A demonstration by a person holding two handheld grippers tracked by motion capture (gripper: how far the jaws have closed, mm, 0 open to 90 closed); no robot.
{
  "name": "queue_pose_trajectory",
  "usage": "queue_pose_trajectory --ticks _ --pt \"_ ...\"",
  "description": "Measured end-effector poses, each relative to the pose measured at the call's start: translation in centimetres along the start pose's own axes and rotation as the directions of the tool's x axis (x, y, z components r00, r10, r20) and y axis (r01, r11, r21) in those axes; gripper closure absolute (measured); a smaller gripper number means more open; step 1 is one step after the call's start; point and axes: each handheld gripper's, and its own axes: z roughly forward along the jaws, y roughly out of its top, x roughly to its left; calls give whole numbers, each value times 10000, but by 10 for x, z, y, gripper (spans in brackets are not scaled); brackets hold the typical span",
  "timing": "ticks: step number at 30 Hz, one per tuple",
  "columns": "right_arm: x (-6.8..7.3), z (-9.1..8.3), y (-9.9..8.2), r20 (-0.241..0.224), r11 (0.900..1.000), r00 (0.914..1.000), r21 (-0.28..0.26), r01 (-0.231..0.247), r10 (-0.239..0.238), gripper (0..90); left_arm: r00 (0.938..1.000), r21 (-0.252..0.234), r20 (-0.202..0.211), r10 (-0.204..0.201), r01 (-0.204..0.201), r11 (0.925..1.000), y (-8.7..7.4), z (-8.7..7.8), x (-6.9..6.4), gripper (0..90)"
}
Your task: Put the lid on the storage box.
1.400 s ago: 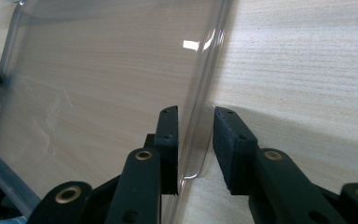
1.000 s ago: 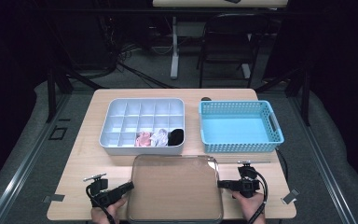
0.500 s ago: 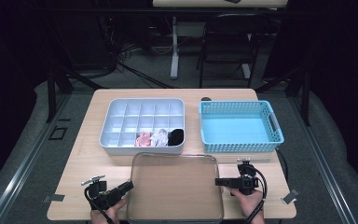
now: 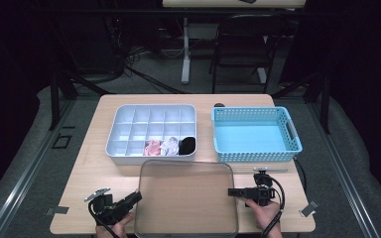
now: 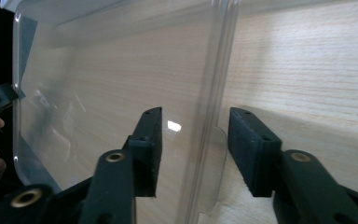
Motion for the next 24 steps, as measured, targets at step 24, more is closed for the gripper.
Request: queue_pose_trajectory --ticks 24 --pt "25 -23 4 109 9938 9961 -677 878 -872 692 9993 322 -209 -320 327 9989 6 -4 0 695"
